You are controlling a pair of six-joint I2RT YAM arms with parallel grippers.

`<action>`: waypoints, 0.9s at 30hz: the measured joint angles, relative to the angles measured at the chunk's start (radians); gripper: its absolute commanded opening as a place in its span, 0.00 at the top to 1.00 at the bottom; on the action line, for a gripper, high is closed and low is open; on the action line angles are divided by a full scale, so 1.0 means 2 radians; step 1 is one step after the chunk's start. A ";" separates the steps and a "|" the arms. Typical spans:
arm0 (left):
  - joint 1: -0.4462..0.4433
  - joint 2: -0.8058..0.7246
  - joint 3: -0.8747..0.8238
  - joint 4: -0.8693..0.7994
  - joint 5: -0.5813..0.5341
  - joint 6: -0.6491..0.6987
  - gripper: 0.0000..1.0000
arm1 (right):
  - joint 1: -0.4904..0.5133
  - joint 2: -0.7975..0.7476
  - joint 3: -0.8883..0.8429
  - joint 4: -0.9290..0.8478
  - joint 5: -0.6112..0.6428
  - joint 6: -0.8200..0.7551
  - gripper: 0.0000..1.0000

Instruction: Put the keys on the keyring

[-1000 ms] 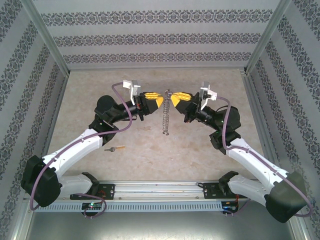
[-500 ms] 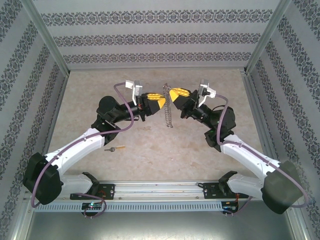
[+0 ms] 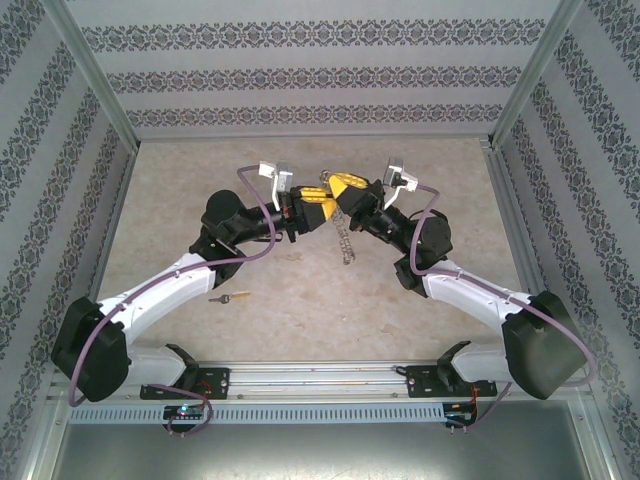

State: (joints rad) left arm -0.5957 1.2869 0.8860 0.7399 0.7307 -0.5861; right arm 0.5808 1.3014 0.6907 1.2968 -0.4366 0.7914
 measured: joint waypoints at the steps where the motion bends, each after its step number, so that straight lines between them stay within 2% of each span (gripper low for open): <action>1: 0.000 -0.007 -0.003 -0.004 -0.003 0.005 0.70 | 0.000 0.000 0.000 0.001 0.002 0.000 1.00; 10: 0.000 -0.063 -0.009 -0.040 -0.042 0.041 0.69 | 0.000 0.014 0.000 0.003 0.003 0.000 1.00; 15: 0.000 -0.076 -0.009 -0.051 -0.068 0.056 0.63 | 0.000 0.019 -0.003 0.003 0.003 0.002 1.00; 22: 0.001 -0.065 -0.004 -0.065 -0.076 0.053 0.62 | 0.000 0.019 -0.003 0.005 0.003 0.007 1.00; 27: 0.013 -0.043 0.001 -0.044 -0.067 0.013 0.62 | 0.000 0.019 -0.006 0.005 0.003 0.009 1.00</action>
State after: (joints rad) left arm -0.5697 1.2015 0.8871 0.6521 0.5972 -0.5598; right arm 0.5804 1.3384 0.6792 1.3067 -0.4301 0.8093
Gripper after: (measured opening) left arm 0.379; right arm 0.065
